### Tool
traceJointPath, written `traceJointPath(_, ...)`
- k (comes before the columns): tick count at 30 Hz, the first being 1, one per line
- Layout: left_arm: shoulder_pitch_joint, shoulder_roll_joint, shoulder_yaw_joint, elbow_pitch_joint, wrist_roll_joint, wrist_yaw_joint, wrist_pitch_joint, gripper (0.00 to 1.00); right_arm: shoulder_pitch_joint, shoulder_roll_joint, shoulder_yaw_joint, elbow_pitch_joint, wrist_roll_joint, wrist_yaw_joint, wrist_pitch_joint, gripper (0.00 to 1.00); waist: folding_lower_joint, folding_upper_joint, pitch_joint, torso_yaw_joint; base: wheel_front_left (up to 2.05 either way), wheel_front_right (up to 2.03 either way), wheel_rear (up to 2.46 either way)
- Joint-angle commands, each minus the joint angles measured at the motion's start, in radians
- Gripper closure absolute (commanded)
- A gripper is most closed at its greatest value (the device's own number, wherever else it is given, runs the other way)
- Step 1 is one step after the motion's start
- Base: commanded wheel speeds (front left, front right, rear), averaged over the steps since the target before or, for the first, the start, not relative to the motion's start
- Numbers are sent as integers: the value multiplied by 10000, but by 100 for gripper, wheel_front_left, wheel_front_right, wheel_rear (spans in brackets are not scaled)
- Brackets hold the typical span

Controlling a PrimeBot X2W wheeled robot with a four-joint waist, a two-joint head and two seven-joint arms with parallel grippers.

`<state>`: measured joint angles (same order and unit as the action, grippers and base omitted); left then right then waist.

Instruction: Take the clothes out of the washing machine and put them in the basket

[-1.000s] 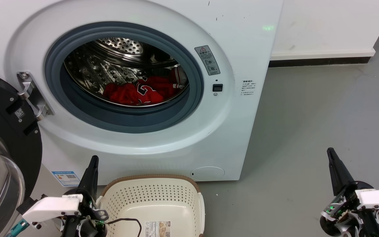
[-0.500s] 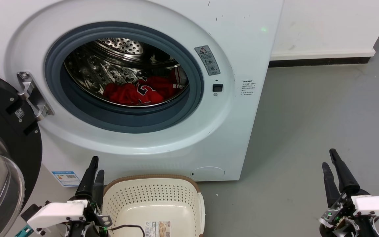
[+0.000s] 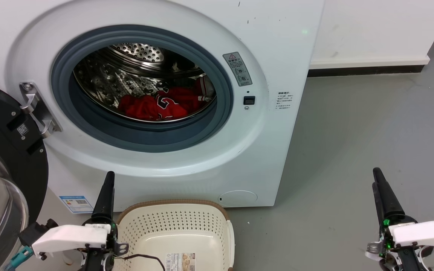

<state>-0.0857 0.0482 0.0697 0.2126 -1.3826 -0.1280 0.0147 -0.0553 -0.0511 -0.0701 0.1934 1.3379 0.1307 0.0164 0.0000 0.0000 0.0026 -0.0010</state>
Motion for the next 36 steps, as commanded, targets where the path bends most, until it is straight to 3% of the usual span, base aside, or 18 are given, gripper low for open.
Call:
traceJointPath(1, -235, 21, -31, -228, 284, -17, -75, 0, -24, -8, 38, -240, -318, 2, -86, 0, 0, 0, 3, 0, 0, 0, 0)
traceJointPath(18, -344, 23, -407, -378, 4041, -22, -730, 0, 258, -5, 138, -849, -4601, 1, -738, 0, 0, 0, -7, 11, 0, 0, 0)
traceJointPath(36, -356, 57, -666, -392, 6975, -28, -1301, 0, 517, -1, 230, -1073, -7454, 1, -1139, 0, 0, 0, -27, 15, 0, 0, 0)
